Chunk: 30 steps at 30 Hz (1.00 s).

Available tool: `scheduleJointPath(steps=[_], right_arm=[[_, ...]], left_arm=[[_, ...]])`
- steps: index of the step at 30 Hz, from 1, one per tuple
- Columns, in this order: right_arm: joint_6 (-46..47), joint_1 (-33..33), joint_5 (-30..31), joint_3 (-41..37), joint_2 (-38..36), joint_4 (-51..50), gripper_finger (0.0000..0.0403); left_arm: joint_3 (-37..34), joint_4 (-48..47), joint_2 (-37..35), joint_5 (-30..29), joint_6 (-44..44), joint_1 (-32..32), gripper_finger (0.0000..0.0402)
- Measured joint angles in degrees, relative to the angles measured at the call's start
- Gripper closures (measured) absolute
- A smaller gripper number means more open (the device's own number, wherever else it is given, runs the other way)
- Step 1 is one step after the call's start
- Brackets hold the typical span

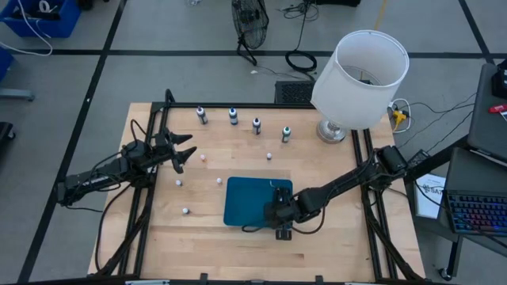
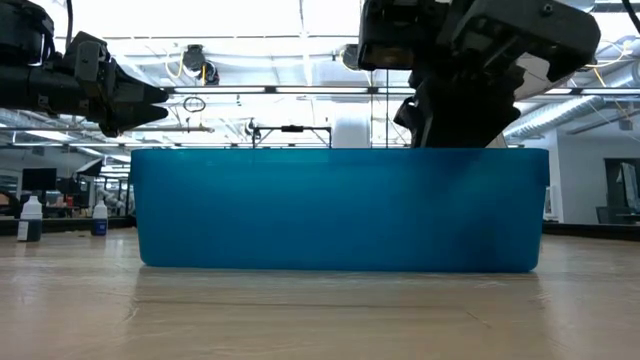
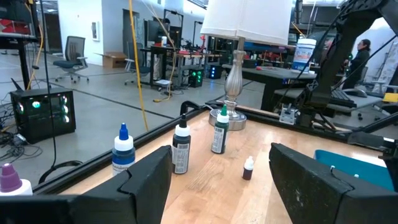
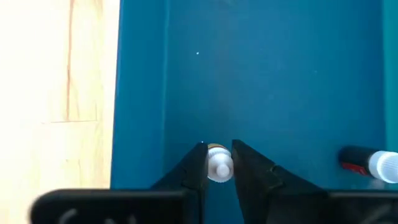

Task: Pick & Place food coloring
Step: Put the top right small orange food coloring bottle into the blue bin, then put the small red food coloring bottle into the blue bin

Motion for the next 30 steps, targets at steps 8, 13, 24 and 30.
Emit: scheduleJointPath(steps=[8, 13, 24, 30], right_arm=[[1.42, 0.00, 0.02, 0.00, -0.22, -0.04, 0.0256], [1.17, -0.16, 0.06, -0.04, -1.74, 0.55, 0.0244], [-6.20, -6.74, 3.98, -0.04, -11.84, 0.66, 0.0247], [-13.14, -17.90, 4.68, 4.62, -13.69, -8.16, 0.0228]], left_arm=[[-0.01, 0.00, 0.00, -0.01, -0.02, 0.01, 0.0133], [0.02, 0.00, 0.00, -0.01, -0.02, 0.02, 0.0133], [0.00, -0.02, 0.00, 0.01, -0.02, 0.02, 0.0133], [0.01, -0.02, 0.01, 0.01, -0.02, 0.01, 0.0133]])
